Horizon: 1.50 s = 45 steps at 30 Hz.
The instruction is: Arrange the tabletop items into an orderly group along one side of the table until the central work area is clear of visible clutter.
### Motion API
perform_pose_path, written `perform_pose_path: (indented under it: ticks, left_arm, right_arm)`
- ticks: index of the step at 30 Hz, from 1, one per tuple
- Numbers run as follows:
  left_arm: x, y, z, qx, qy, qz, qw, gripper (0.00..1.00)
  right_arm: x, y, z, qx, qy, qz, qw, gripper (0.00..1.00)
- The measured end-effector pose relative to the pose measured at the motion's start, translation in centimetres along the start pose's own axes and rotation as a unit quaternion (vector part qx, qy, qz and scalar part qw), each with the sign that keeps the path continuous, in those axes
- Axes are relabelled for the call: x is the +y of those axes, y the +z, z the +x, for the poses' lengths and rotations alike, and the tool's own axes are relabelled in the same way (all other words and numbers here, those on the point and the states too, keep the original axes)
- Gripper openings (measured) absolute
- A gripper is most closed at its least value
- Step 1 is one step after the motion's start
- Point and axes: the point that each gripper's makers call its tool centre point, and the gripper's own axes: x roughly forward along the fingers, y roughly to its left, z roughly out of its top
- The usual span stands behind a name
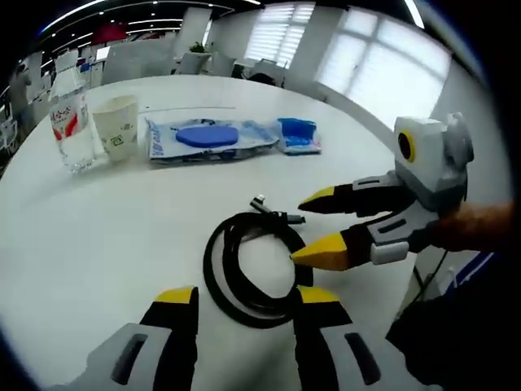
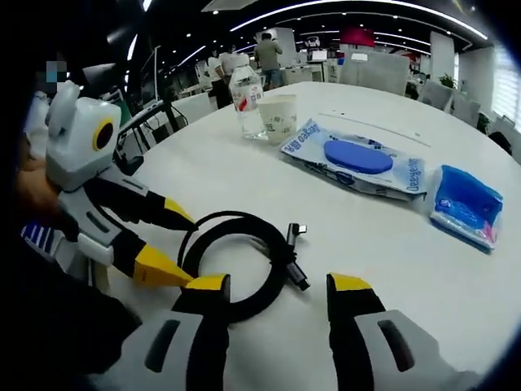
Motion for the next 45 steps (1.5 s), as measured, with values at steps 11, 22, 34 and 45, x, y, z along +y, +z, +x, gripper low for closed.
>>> perform_pose_path:
  ticks: [11, 22, 34, 45]
  left_arm:
    - [0.9, -0.8, 1.5, 0.021, 0.005, 0.014, 0.9997, 0.34]
    - [1.1, -0.9, 1.7, 0.02, 0.002, 0.007, 0.9998, 0.32]
    - [1.8, -0.6, 2.1, 0.023, 0.009, -0.014, 0.9996, 0.25]
    - [2.2, -0.4, 2.2, 0.025, 0.014, -0.029, 0.9992, 0.09]
  right_arm:
    - [-0.8, -0.3, 1.6, 0.016, -0.014, -0.002, 0.9998, 0.37]
    - [-0.4, -1.0, 2.1, 0.032, -0.009, -0.003, 0.9995, 0.28]
    - [-0.8, -0.6, 2.4, 0.025, -0.021, 0.001, 0.9995, 0.2]
    - [-0.5, -0.2, 2.1, 0.026, -0.012, 0.009, 0.9996, 0.08]
